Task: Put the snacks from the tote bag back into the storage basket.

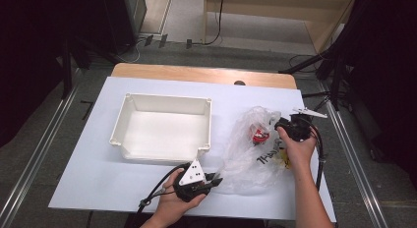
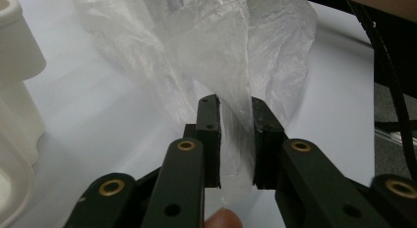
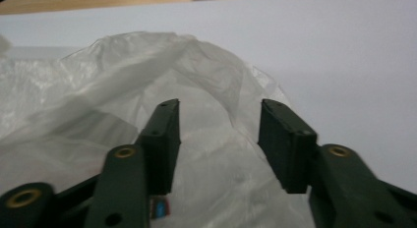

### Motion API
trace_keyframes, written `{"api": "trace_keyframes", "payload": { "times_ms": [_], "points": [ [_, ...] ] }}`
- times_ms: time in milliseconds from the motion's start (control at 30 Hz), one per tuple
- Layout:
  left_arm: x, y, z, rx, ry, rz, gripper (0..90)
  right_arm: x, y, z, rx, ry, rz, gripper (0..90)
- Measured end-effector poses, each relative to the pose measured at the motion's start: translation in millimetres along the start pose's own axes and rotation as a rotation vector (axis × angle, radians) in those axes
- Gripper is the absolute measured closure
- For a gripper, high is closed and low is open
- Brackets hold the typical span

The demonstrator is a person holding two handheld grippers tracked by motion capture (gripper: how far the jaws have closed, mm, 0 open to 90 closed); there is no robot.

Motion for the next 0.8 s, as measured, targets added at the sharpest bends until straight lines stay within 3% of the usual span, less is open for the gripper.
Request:
{"api": "trace_keyframes", "payload": {
  "times_ms": [33,133,300,400,600,700,800],
  "points": [
    [0.5,0.3,0.0,0.004,0.001,-0.006,71.4,-2.3,3.4,15.3,0.026,-0.011,0.033,41.2],
    [1.2,1.2,0.1,0.013,-0.001,-0.006,66.2,-5.4,6.6,30.9,0.045,0.0,0.049,36.2],
    [1.5,2.4,1.7,0.031,-0.001,-0.003,68.3,-12.6,7.8,64.5,0.083,0.03,0.072,28.0],
    [1.4,2.4,1.7,0.033,0.001,0.001,71.1,-16.2,-0.6,73.1,0.081,0.029,0.089,26.2],
    [1.4,2.5,2.1,0.037,0.0,0.001,74.4,-29.0,-23.1,87.6,0.104,0.046,0.079,20.9],
    [1.6,2.5,2.2,0.039,-0.004,0.0,76.9,-28.9,-30.7,94.0,0.128,-0.016,0.088,16.3],
    [2.3,2.1,2.1,0.032,-0.007,-0.008,82.5,-35.3,-37.1,102.8,0.155,0.007,0.083,16.1]
  ]
}}
Point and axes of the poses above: each handheld gripper's, and its own axes: z roughly backward along the jaws, y roughly out of its top, x roughly to its right, the point moved 10 cm from there along -z, roughly forward along the jaws, and after that the axes turned 5 degrees about -y, right-handed, at the moved point
